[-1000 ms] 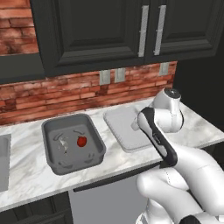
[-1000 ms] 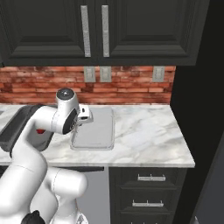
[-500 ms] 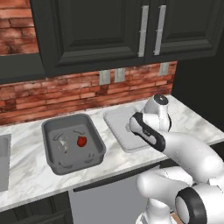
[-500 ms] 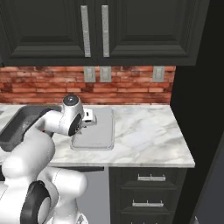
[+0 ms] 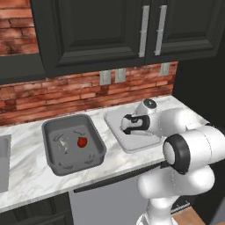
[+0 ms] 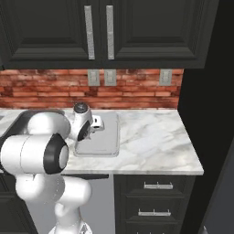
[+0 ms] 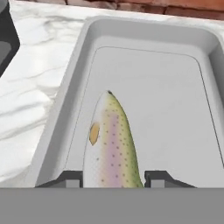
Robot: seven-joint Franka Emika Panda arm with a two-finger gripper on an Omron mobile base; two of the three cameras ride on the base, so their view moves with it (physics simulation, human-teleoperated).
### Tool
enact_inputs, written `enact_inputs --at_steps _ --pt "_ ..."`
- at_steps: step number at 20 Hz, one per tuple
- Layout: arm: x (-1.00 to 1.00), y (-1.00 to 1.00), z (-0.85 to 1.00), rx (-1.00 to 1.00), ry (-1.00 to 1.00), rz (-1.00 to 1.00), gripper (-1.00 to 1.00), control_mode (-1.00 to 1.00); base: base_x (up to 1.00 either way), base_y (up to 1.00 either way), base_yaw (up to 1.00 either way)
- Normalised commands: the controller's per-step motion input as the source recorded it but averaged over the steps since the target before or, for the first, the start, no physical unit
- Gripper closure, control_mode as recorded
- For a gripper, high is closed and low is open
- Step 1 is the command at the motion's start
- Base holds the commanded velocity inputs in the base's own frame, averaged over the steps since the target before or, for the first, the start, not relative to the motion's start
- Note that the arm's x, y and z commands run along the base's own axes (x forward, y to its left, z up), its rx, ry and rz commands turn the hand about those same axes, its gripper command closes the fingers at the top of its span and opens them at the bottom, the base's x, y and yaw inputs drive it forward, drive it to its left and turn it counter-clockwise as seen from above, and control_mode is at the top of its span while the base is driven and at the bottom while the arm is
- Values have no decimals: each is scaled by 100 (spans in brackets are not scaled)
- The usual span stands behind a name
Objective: Place one bell pepper and one fish in each tupperware on the nearby counter, to pack two identical lunches.
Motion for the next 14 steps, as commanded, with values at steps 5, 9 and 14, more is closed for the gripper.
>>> enact_inputs --at_steps 5,9,14 --pt "68 3 -43 0 3 0 100 -100 0 0 0" --pt "64 0 -42 0 1 0 100 -100 0 0 0" --pt "29 1 -19 0 0 0 -100 -100 0 0 0"
